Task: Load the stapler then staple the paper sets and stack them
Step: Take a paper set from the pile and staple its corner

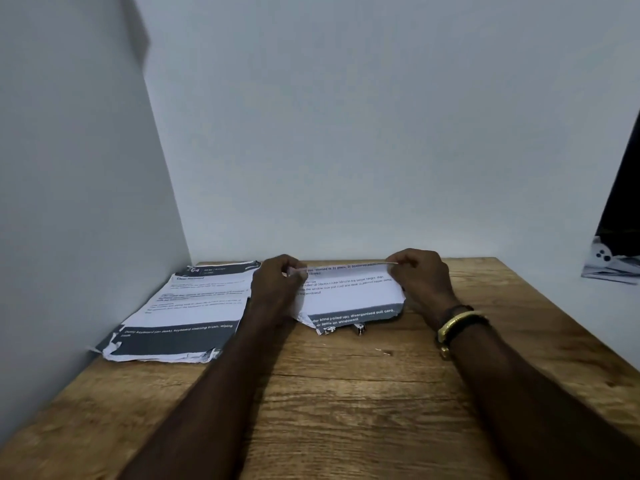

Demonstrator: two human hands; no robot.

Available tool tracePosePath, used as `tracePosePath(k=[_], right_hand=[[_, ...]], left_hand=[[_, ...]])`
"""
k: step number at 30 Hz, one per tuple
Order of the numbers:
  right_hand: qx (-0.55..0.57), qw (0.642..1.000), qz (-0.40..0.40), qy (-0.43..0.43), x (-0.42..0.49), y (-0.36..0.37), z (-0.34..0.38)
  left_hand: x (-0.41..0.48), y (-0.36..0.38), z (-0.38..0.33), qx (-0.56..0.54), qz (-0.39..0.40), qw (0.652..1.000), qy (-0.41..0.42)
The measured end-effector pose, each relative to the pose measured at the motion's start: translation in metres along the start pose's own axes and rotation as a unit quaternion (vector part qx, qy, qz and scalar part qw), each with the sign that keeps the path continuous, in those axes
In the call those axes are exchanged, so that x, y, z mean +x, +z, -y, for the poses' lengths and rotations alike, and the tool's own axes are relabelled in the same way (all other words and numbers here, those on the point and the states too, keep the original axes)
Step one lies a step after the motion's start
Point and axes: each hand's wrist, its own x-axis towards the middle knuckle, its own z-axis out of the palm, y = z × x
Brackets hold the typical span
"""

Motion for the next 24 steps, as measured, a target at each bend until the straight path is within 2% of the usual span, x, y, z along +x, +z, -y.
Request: tracePosePath(k=[4,7,9,13,15,21,24], right_hand=[[-0.050,0.994,-0.059,-0.082,-0.001,-0.003,0.012],[-0.035,0.982,-0.110,-0.151,-0.005,-0.003,0.028],[-0.005,0.976,-0.122,-0.181,-0.010,0.000,0.038],[0.037,0.972,-0.087,-0.214,-0.019,0.014,0.048],[0.048,0.969,-0.078,-0.229,-0.022,0.019,0.049],[0.087,0.966,-0.092,-0.225,-0.023,0.014,0.049],[0.137,0.965,-0.105,-0.197,-0.021,0.010,0.049]], left_hand=[[0.000,-0.006,-0.016,0.050,-0.100,0.992,0.062],[-0.004,-0.005,-0.031,0.086,-0.175,0.975,0.107],[-0.008,-0.002,-0.040,0.116,-0.183,0.965,0.151],[-0.019,0.014,-0.056,0.199,-0.153,0.938,0.240],[-0.023,0.024,-0.061,0.206,-0.135,0.932,0.265],[-0.014,0.022,-0.050,0.177,-0.136,0.949,0.221],[-0.006,0.012,-0.035,0.145,-0.154,0.964,0.162]])
